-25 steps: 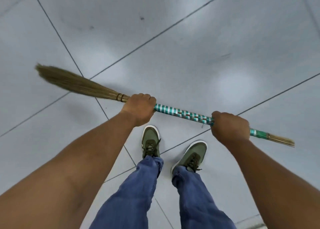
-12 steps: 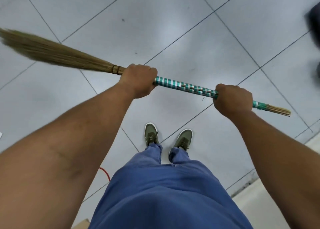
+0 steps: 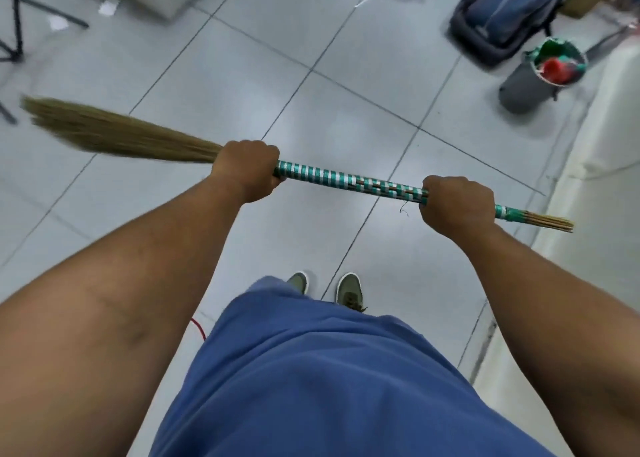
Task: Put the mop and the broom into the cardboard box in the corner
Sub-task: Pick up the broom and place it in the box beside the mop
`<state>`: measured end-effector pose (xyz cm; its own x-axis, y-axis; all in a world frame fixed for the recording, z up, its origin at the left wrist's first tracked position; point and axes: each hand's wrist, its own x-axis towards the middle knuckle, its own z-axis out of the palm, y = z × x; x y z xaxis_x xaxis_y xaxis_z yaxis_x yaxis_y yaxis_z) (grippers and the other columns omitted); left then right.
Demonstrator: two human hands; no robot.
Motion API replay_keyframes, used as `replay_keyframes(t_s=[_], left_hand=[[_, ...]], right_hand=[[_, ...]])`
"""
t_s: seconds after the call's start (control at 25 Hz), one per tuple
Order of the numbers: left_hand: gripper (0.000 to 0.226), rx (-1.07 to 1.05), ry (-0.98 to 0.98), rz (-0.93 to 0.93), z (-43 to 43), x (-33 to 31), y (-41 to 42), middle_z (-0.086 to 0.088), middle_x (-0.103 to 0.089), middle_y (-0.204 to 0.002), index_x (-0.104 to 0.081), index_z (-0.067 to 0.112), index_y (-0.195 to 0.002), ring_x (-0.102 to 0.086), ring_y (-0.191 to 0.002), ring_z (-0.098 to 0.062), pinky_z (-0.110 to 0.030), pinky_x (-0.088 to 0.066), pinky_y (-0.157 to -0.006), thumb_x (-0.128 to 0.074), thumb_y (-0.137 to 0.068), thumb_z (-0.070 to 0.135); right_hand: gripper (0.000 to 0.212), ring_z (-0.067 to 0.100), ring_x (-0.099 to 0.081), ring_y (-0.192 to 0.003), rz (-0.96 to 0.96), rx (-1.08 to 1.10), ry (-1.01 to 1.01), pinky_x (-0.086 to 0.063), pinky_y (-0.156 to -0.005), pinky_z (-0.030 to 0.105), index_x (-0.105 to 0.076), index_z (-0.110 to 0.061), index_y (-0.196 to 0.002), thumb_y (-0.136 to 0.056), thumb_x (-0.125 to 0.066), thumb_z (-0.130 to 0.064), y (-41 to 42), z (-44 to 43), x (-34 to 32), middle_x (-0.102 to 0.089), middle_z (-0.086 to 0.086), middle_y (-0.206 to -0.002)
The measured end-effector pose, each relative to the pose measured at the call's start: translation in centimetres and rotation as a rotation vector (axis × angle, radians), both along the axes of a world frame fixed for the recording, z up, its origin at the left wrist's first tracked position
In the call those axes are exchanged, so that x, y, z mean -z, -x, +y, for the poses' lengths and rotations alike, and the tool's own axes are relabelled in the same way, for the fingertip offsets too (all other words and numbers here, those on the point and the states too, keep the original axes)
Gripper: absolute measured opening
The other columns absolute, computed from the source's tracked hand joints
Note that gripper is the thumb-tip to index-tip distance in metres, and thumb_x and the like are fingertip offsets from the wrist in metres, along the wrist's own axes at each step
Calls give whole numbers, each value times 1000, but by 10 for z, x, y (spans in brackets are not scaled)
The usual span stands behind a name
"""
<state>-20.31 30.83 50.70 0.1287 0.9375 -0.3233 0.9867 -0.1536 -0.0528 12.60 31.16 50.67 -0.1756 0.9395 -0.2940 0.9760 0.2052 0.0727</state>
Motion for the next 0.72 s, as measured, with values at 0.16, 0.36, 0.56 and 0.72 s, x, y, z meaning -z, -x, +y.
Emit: replay_keyframes(t_s=[0.16, 0.36, 0.56, 0.72], left_hand=[[29, 288, -40, 35, 37, -9, -33, -11, -64, -90, -56, 12, -97, -50, -72, -28, -36, -41, -64, -51, -92, 40], [29, 778, -41, -12, 47, -24, -112, -9, -64, -93, -56, 13, -96, -56, -80, -30, -36, -36, -68, -49, -93, 41], [31, 1287, -48, -73, -32, -40, -242, -9, -65, -94, -56, 13, -97, -59, -85, -31, -41, -41, -75, -49, -93, 43], [32, 1563, -66, -112, -130, -55, -310, -10, -66, -99, -56, 13, -100, -60, -92, -32, -41, -42, -81, -49, -93, 43]], right_hand=[[8, 32, -51, -57, -32, 305, -56, -38, -57, 31, -58, -16, -80, -84, -52, -19, -26, -58, -15, -52, 3, -64], [8, 32, -49, -61, -22, 770, -46, -37, -58, 32, -59, -18, -84, -86, -54, -23, -32, -185, -29, -66, 8, -78], [8, 31, -49, -59, -71, 1283, -68, -36, -56, 30, -58, -19, -81, -85, -54, -25, -25, -357, -39, -61, 5, -71], [5, 33, -57, -63, -78, 1585, -83, -36, -56, 30, -60, -16, -84, -80, -58, -19, 7, -476, -49, -64, 7, -73]])
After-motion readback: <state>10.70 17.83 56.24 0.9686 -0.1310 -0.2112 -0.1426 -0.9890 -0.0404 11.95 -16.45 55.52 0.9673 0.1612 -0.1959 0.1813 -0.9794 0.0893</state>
